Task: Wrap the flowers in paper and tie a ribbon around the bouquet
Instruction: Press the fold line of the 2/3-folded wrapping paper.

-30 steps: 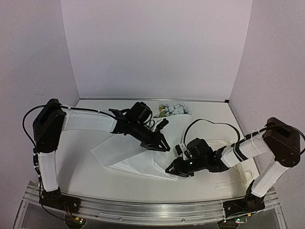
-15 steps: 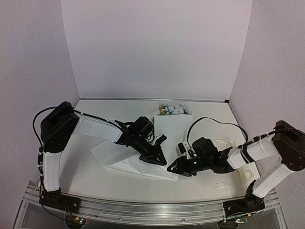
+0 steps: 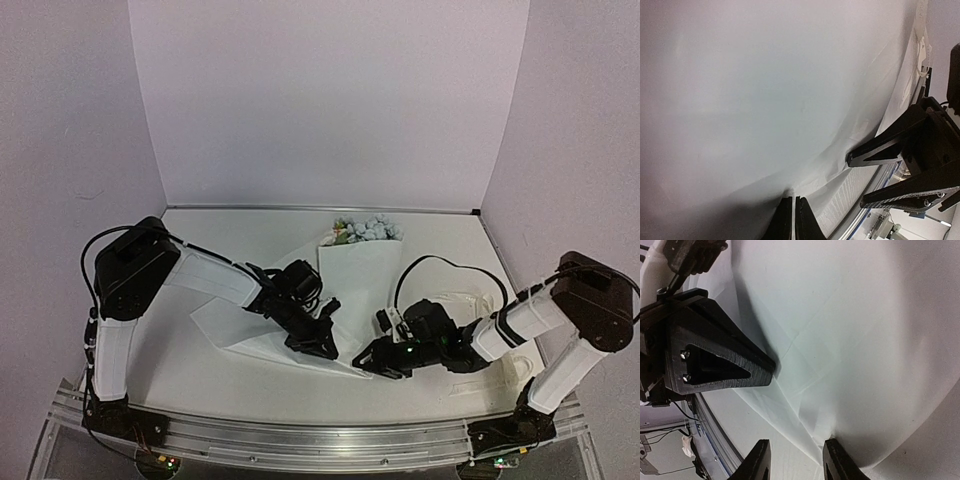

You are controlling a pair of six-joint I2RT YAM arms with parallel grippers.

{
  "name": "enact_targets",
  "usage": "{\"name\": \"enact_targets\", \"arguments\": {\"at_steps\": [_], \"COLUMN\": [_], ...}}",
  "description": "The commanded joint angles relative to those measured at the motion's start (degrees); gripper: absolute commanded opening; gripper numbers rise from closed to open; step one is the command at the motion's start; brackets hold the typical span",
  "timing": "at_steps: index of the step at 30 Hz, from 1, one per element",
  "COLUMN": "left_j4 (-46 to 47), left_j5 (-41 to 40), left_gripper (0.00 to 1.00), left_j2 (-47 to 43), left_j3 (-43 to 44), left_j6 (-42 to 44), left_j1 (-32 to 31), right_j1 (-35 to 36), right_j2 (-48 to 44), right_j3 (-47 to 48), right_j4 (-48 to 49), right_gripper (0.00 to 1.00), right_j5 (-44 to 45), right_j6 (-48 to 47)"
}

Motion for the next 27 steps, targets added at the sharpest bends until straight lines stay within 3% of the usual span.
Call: {"name": "enact_targets", "arguments": {"at_steps": [1, 10, 27], "left_j4": [-3.2, -3.7, -6.3], "left_j5": [-5.0, -5.3, -6.3], "left_gripper": [0.03, 0.00, 0.00], "left_j2": [2.5, 2.9, 2.7], "left_j3": [-1.3, -2.7, -2.2], "left_j6": [-0.6, 0.1, 3.9], "left_j1": [0.2, 1.1, 1.2], "right_j1": [0.8, 1.1, -5.9], "right_j2": [4.4, 0.8, 3.4], "right_j3": [-3.9, -11.1, -1.7], "right_j4": [6.7, 12.6, 11.1], "right_gripper": [0.37, 0.41, 0.45], "right_j5": [0.6, 5.6, 7.5], "right_j6": [4.3, 5.9, 9.5]}}
